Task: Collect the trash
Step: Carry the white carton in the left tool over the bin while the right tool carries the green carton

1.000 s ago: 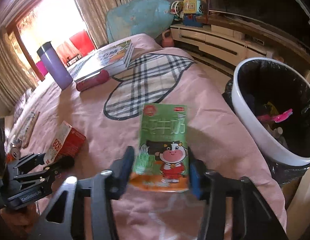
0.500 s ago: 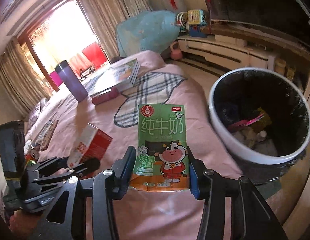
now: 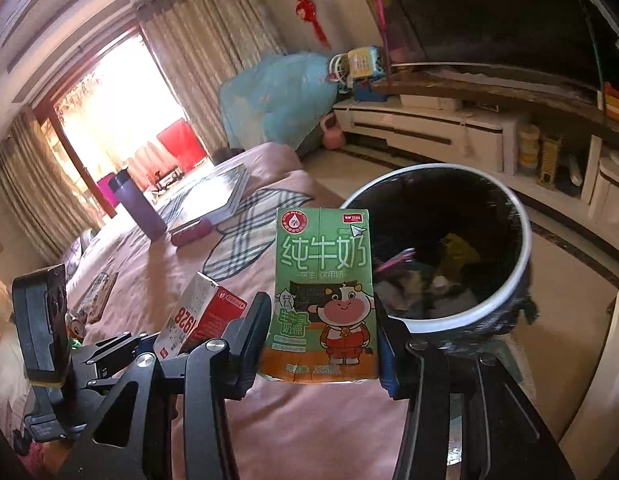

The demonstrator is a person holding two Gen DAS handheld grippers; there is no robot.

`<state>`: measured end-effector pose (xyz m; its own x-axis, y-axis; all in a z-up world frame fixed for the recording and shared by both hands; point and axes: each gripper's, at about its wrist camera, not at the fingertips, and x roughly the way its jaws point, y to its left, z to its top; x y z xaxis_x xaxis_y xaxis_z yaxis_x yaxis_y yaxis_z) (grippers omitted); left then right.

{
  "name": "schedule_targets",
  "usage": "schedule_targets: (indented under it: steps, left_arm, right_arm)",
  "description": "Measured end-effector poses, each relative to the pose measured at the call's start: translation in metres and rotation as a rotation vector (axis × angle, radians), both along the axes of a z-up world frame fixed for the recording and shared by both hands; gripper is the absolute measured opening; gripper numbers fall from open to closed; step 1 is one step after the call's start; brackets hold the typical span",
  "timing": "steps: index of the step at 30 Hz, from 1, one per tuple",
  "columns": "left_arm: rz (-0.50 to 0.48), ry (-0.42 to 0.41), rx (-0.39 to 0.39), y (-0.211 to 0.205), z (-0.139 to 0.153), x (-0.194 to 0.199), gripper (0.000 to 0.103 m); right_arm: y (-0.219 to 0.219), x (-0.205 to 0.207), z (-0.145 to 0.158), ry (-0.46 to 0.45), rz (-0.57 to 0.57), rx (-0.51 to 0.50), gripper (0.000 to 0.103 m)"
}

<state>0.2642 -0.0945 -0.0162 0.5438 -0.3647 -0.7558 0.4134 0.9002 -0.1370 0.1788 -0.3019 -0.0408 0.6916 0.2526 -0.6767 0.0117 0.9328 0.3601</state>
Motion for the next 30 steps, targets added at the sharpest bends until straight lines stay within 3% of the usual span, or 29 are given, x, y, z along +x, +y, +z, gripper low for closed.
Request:
schedule_targets:
  steps: [13,30]
  left_arm:
    - [-0.060,-0.036,0.016,-0.039,0.015,0.006,0.051]
    - [-0.081,-0.029,-0.020,-0.057,0.018,0.029,0.051]
  right_arm:
    - [-0.043,-0.007,0.007,-0.022,-0.066,0.012,0.048]
    - [-0.059,0.001,0.009,-0.028,-0.094,-0.006,0.048]
